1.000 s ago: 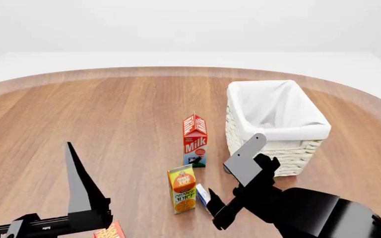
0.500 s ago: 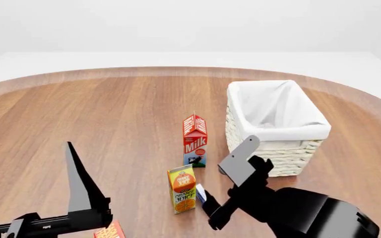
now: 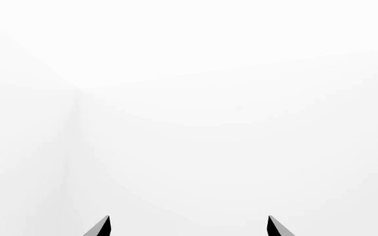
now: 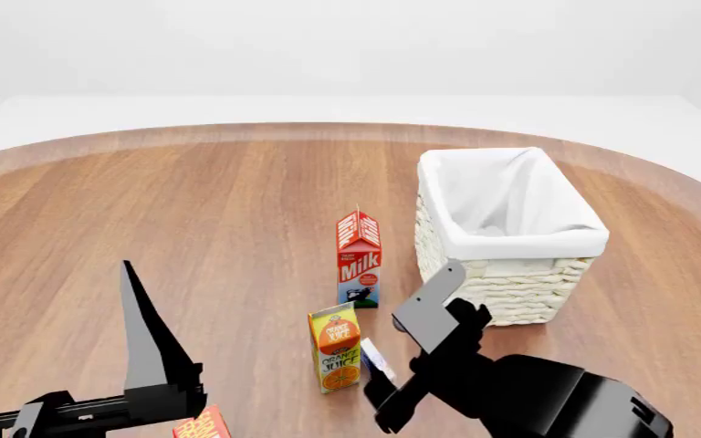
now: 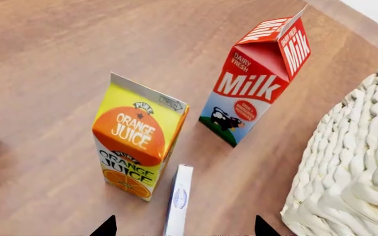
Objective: Pick up the cream cheese box and the butter, and put them in the basket.
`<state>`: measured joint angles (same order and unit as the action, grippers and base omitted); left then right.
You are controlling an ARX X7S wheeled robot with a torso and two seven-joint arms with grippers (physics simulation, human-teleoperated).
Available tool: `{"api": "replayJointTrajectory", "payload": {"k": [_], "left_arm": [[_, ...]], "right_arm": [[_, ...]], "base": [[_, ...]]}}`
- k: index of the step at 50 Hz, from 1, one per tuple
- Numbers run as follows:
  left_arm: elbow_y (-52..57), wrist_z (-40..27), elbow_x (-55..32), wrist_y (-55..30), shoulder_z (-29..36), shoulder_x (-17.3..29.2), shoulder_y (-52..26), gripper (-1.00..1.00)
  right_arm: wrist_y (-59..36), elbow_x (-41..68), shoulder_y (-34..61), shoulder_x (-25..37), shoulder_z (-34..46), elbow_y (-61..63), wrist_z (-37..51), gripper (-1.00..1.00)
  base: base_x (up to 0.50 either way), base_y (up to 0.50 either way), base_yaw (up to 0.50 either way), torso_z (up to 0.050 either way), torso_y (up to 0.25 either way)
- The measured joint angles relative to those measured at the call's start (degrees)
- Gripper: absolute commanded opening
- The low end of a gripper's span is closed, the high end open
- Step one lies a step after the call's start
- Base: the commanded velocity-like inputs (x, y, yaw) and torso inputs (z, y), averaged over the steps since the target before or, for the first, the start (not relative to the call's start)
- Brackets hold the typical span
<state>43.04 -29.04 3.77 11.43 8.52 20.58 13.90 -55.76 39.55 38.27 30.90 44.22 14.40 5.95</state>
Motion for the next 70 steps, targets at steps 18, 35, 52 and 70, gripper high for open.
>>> {"api": "replayJointTrajectory", "payload": {"k": [18,35,52,70], "left_arm": [[-0.1,-0.3,0.2,0.0,0.4,0.2,0.0,1.0],[-0.3,-0.6,0.4,0.2,0.7,0.5,0.0,1.0],[-0.5,-0.9,0.2,0.1,0.9,0.8,-0.1,1.0],[-0.8,-1.0,-0.1,-0.3,1.1,1.1,-0.4,1.0]], "right_arm": [[2.9,-0.3,-1.7,-0.6,-0.3,-2.6,-0.4,1.0],[5.0,-0.8,-2.2,-1.7,-0.3,-5.6,-0.7,1.0],[6.8,-1.7,-2.5,-2.9,0.5,-8.4,-1.2,1.0],[8.8,-2.4,-2.4,-4.2,0.5,-12.5,-1.8,1.0]], "base": [[0.0,0.0,0.0,0.0,0.0],[0.0,0.0,0.0,0.0,0.0],[0.0,0.0,0.0,0.0,0.0],[0.0,0.0,0.0,0.0,0.0]]}}
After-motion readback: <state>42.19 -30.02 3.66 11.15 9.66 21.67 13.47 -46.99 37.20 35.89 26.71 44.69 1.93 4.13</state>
